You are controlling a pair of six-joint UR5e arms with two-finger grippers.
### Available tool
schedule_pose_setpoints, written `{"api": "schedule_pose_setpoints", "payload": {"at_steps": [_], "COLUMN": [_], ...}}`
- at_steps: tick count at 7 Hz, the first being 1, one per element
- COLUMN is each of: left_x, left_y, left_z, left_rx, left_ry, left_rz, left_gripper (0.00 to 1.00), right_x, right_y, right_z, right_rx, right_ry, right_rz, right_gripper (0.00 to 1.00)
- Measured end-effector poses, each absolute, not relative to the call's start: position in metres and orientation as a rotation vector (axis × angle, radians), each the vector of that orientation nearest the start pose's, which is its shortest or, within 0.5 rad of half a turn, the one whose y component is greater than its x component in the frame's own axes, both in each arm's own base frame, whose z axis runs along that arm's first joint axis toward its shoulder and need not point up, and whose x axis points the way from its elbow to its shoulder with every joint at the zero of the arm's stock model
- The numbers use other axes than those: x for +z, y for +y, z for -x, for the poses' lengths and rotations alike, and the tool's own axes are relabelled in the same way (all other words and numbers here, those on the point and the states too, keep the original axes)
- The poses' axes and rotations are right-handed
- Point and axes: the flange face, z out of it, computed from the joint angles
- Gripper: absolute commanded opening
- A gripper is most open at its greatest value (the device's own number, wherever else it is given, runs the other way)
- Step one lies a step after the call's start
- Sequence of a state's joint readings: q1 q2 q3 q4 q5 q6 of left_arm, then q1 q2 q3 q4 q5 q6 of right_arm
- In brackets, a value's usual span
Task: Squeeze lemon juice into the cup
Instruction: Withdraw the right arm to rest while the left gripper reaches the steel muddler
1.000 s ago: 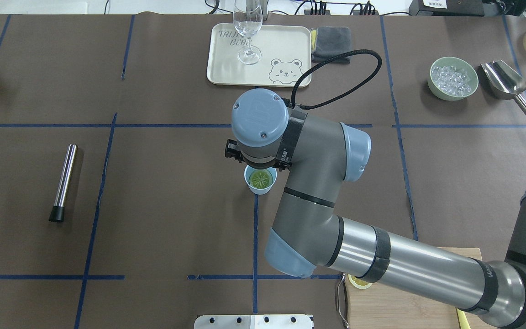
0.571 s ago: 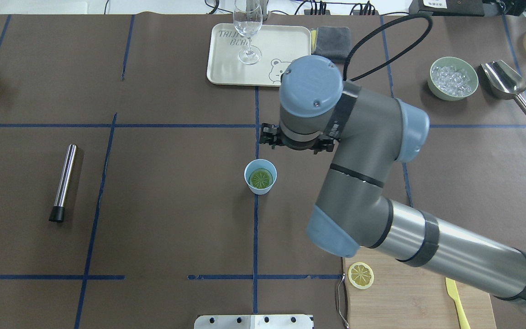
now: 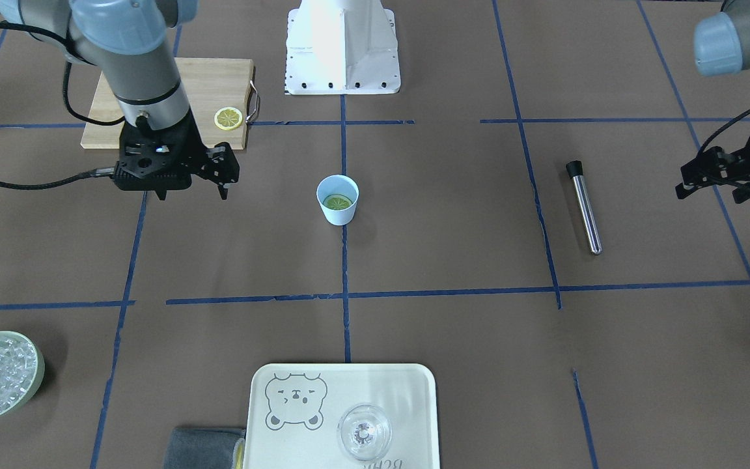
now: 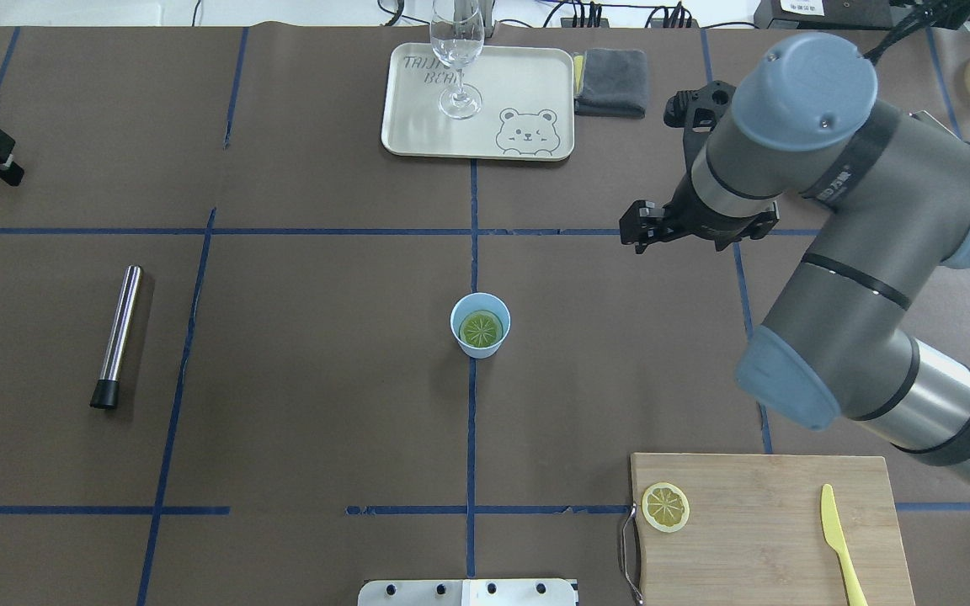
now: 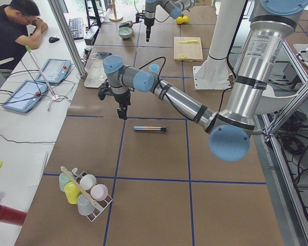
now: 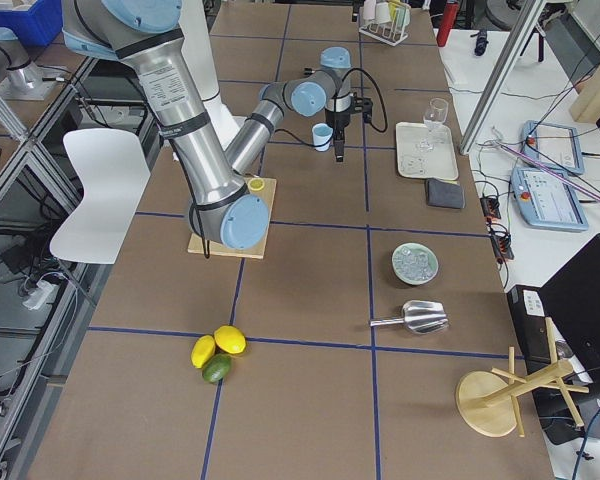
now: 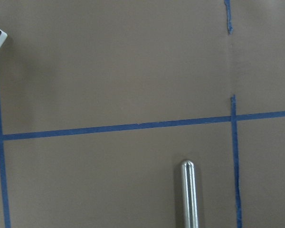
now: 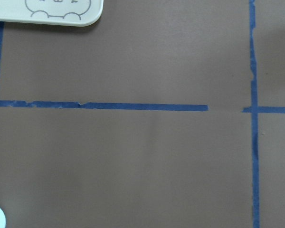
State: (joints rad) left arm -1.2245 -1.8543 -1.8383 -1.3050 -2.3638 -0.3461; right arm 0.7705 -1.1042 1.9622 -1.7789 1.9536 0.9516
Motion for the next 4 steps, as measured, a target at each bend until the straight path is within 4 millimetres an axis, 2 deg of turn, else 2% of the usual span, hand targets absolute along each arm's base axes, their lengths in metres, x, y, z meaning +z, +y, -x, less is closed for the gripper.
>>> {"api": "schedule_pose_setpoints", "payload": {"at_steps": [2,4], "left_x": [0.408,0.434], "left_y": [-0.548,-0.546], "left_z": [-0.193,-0.236], "left_rx": [0.163,0.199], "left_ry": [0.824,0.829], "left_rz": [0.089,0.156], "left_gripper": [1.00,1.00], "right_x": [0.294,0.333], "right_y": [-0.495,-0.510], "right_z": [0.288,0.220], "right_rx": [-0.041,-0.089], "right_ry": [-0.747,-0.801], "right_rz": [-0.123,-0.122], "right_gripper": [1.00,1.00]}}
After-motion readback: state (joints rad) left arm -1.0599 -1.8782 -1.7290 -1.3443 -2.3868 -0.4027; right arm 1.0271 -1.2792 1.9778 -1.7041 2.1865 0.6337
